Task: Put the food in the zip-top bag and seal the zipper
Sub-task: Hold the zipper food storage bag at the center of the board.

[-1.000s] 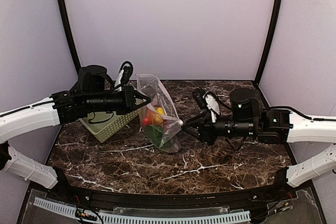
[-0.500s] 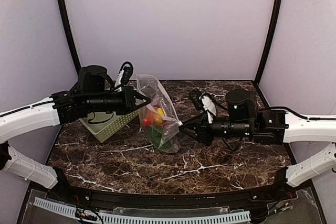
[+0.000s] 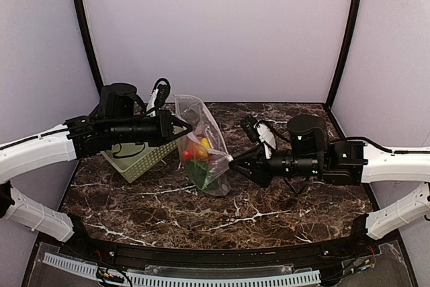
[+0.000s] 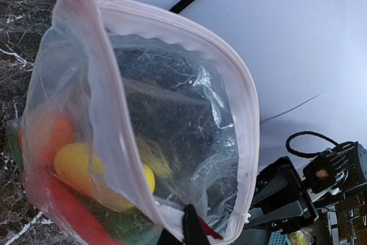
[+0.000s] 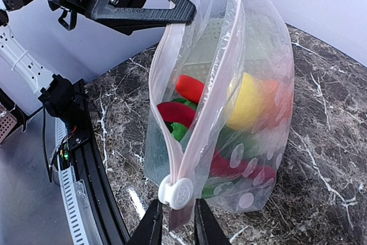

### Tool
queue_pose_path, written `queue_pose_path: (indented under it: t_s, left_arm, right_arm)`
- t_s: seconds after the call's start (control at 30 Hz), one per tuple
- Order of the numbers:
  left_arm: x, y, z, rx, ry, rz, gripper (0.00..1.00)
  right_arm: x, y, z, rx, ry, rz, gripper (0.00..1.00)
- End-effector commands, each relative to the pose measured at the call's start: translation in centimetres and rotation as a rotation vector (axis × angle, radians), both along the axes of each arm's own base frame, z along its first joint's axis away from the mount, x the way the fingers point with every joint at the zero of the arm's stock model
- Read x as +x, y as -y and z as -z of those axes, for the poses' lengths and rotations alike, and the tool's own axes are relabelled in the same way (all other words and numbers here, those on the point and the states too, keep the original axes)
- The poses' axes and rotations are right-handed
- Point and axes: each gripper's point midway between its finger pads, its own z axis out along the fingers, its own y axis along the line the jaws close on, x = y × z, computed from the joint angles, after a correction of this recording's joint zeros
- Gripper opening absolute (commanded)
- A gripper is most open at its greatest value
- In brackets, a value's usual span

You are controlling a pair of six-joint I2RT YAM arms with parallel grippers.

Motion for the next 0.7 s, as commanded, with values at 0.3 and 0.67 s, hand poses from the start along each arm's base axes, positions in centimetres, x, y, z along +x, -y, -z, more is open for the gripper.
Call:
queue_pose_path:
  t_s: [0.3,0.67]
  left_arm:
    - [-0.2,-0.8,-2.2,-0.013,0.045,-0.011,0.01]
    - [-0.2,-1.4,-1.9,0.043,0.055,-0.017,0.01]
  right_arm:
    - [-0.1,-0.4,0.9,-0.012,-0.001,-0.001,0.12]
    - [0.1,-0.3,-2.0,0.033,0.052,0.010,0.00]
